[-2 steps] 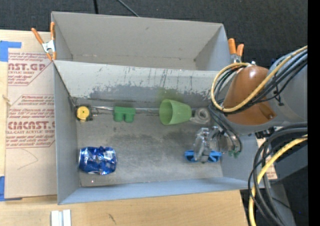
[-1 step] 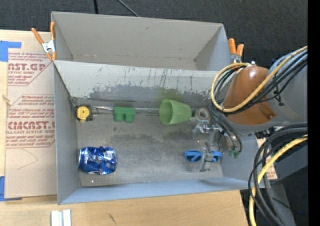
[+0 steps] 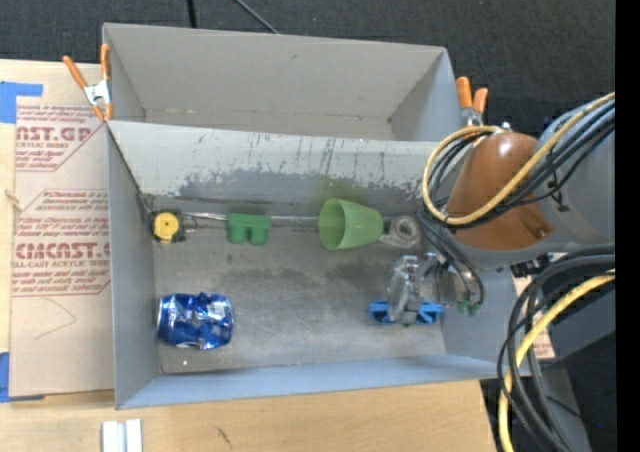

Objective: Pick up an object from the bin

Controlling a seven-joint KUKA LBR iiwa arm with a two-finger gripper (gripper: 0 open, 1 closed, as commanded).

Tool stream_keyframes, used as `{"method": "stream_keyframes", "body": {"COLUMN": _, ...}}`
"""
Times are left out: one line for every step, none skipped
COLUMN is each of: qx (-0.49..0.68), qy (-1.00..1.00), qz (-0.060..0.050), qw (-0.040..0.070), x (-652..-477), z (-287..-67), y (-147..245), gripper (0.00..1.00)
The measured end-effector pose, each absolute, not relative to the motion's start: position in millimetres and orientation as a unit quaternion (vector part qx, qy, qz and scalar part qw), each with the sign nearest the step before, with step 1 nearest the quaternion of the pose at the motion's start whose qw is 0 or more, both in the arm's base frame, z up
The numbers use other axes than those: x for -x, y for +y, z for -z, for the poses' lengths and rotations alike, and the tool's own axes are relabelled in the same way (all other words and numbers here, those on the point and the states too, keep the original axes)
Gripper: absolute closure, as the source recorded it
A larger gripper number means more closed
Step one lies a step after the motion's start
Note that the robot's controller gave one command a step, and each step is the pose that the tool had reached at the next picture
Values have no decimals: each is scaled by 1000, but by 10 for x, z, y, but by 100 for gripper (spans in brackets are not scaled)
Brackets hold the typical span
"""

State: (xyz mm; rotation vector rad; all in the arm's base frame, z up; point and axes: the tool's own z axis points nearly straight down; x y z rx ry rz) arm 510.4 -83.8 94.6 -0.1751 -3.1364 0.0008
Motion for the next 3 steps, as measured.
{"method": "stream_keyframes", "body": {"qx": 56, "qy": -998, "qz": 0, "qw": 0, "x": -5103, "z": -946, "y": -839, "gripper": 0}}
{"method": "stream_keyframes", "body": {"qx": 56, "qy": -998, "qz": 0, "qw": 0, "x": -5103, "z": -946, "y": -839, "gripper": 100}}
{"method": "stream_keyframes", "body": {"qx": 56, "qy": -998, "qz": 0, "qw": 0, "x": -5103, "z": -946, "y": -839, "gripper": 0}}
